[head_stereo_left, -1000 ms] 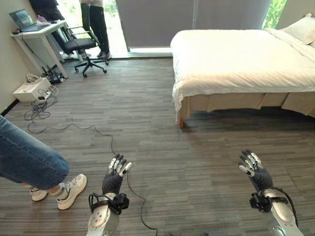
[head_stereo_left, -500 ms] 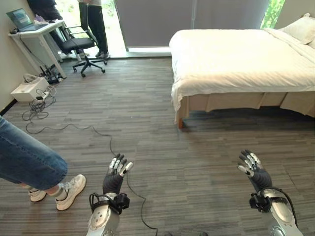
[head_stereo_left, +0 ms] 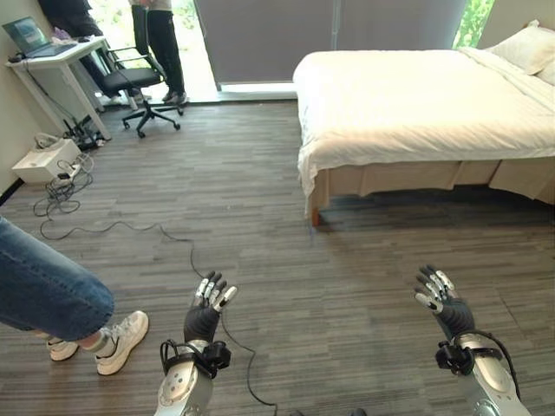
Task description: Pick up bed clothes into laundry basket.
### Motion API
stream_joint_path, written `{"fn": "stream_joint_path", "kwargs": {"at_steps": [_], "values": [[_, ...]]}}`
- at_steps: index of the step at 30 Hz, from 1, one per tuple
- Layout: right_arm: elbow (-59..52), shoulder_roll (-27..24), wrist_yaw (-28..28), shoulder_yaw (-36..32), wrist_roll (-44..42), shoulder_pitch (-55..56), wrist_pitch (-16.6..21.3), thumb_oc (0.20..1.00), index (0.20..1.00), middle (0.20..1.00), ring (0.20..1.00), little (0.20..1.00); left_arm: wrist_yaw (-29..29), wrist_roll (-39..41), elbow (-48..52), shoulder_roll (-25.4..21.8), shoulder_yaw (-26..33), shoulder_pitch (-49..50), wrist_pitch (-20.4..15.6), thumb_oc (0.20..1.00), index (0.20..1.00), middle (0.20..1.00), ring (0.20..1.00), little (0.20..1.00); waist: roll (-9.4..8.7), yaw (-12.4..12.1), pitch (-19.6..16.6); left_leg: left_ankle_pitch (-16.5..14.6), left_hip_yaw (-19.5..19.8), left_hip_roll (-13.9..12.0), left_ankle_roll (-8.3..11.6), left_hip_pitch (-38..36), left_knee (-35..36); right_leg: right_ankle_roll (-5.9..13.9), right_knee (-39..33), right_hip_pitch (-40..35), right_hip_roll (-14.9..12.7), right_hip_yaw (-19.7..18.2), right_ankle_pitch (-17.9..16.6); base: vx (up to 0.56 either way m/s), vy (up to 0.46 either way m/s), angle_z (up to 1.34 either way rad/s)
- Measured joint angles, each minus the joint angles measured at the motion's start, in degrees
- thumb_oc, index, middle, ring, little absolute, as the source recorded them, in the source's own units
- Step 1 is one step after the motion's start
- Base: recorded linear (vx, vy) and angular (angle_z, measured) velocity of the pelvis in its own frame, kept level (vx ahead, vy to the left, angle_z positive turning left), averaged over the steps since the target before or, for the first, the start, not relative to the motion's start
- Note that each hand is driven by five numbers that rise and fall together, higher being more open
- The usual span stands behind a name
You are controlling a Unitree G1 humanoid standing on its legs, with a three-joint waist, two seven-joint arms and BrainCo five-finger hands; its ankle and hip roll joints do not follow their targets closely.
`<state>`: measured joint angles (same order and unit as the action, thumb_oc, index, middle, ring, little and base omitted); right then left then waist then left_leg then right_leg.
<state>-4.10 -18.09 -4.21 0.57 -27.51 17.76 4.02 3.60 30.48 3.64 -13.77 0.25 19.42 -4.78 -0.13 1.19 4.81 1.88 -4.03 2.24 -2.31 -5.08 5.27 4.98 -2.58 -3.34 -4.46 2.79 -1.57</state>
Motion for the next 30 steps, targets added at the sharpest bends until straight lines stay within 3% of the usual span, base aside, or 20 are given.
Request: {"fn": "stream_joint_path", "kwargs": {"at_steps": [30], "values": [[0.0,0.0,0.0,0.2,0.0,0.4,0.0,1.0,1.0,1.0,1.0,1.0,0.1,0.2,0.0,0.0,-0.5,-0.1,0.0,1.0,1.0,1.0,1.0,1.0,0.88,0.0,-0.6,-0.3,0.2,-0.5,0.38,0.0,0.0,-0.29,-1.7,-0.9,0.6,0.3,-0.5,0.0,0.0,0.0]]}}
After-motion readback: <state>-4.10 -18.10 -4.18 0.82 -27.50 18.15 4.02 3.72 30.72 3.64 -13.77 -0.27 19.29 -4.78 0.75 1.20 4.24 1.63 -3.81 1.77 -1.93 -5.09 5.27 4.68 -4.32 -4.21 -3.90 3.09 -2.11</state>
